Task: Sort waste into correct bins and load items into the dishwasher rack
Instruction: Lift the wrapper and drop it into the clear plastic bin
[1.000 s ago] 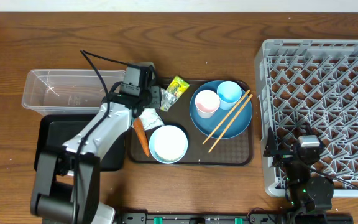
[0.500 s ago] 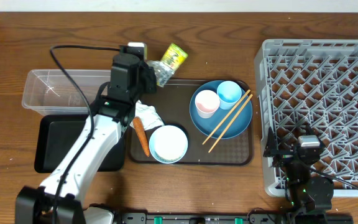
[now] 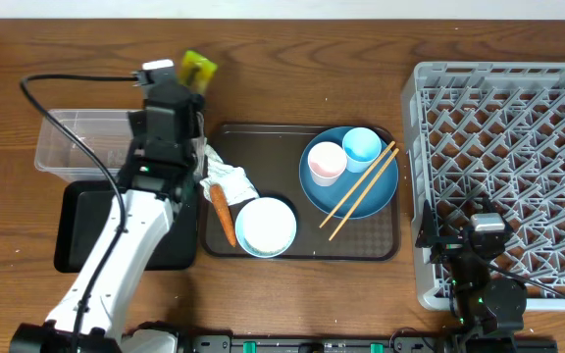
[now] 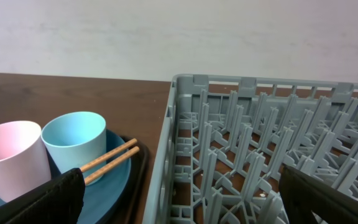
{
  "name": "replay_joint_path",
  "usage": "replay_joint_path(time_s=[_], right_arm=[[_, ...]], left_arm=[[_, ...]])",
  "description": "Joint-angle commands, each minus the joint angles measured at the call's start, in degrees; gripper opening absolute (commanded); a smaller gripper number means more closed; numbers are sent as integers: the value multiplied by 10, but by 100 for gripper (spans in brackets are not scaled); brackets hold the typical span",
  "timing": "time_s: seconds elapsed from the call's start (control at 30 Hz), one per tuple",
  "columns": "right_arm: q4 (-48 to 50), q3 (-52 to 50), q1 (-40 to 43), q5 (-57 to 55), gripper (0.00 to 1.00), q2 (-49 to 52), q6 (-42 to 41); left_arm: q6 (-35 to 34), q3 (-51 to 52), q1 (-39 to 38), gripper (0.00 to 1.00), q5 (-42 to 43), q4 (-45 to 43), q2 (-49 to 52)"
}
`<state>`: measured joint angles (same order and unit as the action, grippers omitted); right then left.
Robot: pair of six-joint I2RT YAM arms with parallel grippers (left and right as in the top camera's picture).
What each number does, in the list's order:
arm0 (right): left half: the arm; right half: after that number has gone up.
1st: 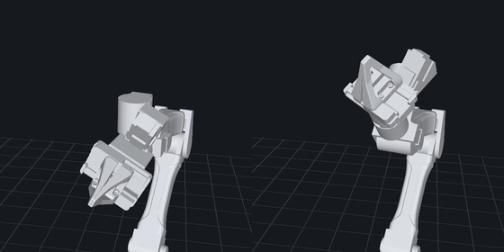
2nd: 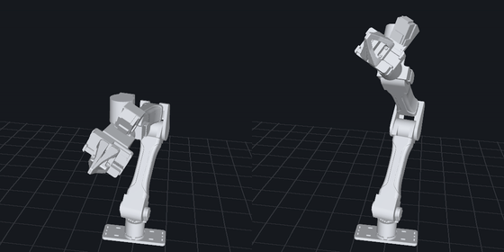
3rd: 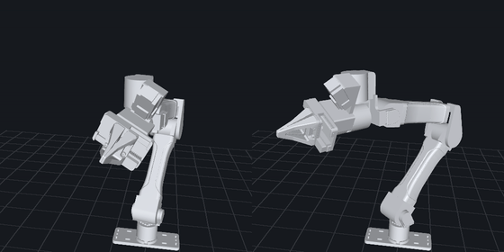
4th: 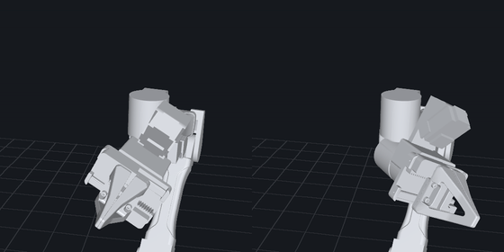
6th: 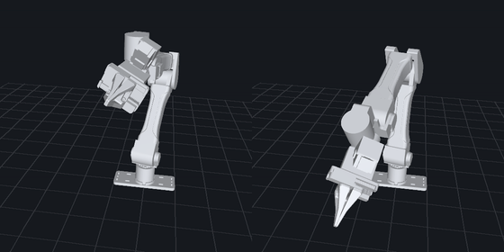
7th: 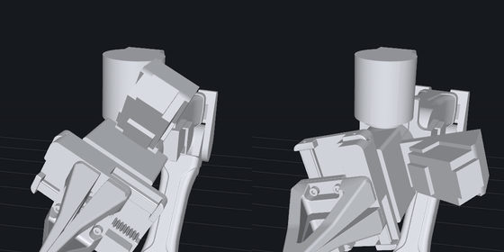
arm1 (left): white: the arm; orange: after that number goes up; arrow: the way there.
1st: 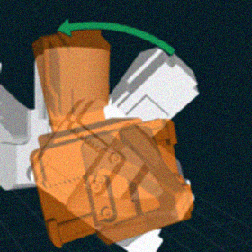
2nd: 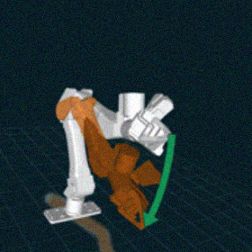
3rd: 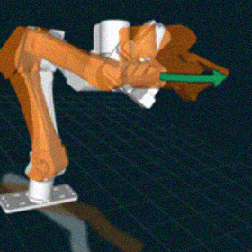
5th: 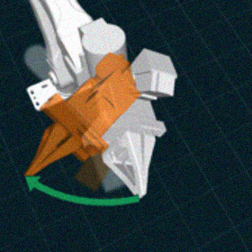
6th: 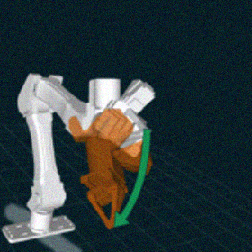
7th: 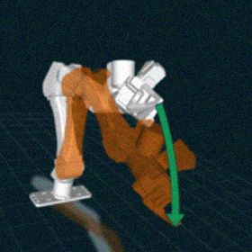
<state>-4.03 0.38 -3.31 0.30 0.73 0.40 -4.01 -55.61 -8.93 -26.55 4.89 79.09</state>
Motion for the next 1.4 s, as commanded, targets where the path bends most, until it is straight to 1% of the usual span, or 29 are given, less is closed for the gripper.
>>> replay_joint_path(time_s=[0.0, 0.1, 0.37, 0.63, 0.73, 0.77, 0.8, 0.83, 0.87, 0.93, 0.97, 1.0, 1.07, 1.17, 1.27, 1.37], right_arm=[[-2, -1, 6, 2, 99, 0, -8], [-2, -1, 6, 2, 99, 0, -8], [-2, -1, 6, 1, 99, 0, -8], [-2, -1, 6, 2, 99, 0, -8], [-2, -1, 6, 2, 99, 0, -8], [-2, -1, 6, 2, 99, 0, -8], [-2, -1, 6, 2, 99, 0, -8], [-2, -1, 6, 1, 99, 0, -8], [-2, -1, 6, 1, 99, 0, -8], [-2, -1, 6, 2, 99, 0, -8], [-2, -1, 6, 2, 99, 0, -8], [-2, -1, 6, 2, 99, 0, -8], [-2, -1, 6, 1, 99, 0, -8], [-2, -1, 6, 2, 99, 0, -8], [-2, -1, 6, 1, 99, 0, -8], [-2, -1, 6, 2, 99, 0, -8]], left_arm=[[7, 7, 34, 6, -31, 9, 26], [-11, 7, 61, 6, -31, 15, 53], [-12, 7, 92, 6, -31, 24, 120], [-12, 7, 137, 6, -31, 41, 129], [-40, 7, 145, 6, -30, 45, 129], [-40, 7, 145, 7, -26, 45, 129], [-40, 7, 145, 10, -25, 45, 129], [-40, 7, 145, 17, -25, 45, 129], [-40, 7, 145, 28, -25, 44, 129], [-40, 7, 145, 34, -25, 44, 129], [-40, 7, 145, 39, -24, 42, 129], [-40, 7, 145, 47, -24, 40, 129], [-40, 7, 145, 58, -24, 40, 129], [-40, 6, 141, 77, -24, 36, 127], [-40, 6, 133, 89, -25, 36, 118], [-40, 6, 125, 94, -25, 36, 105]])
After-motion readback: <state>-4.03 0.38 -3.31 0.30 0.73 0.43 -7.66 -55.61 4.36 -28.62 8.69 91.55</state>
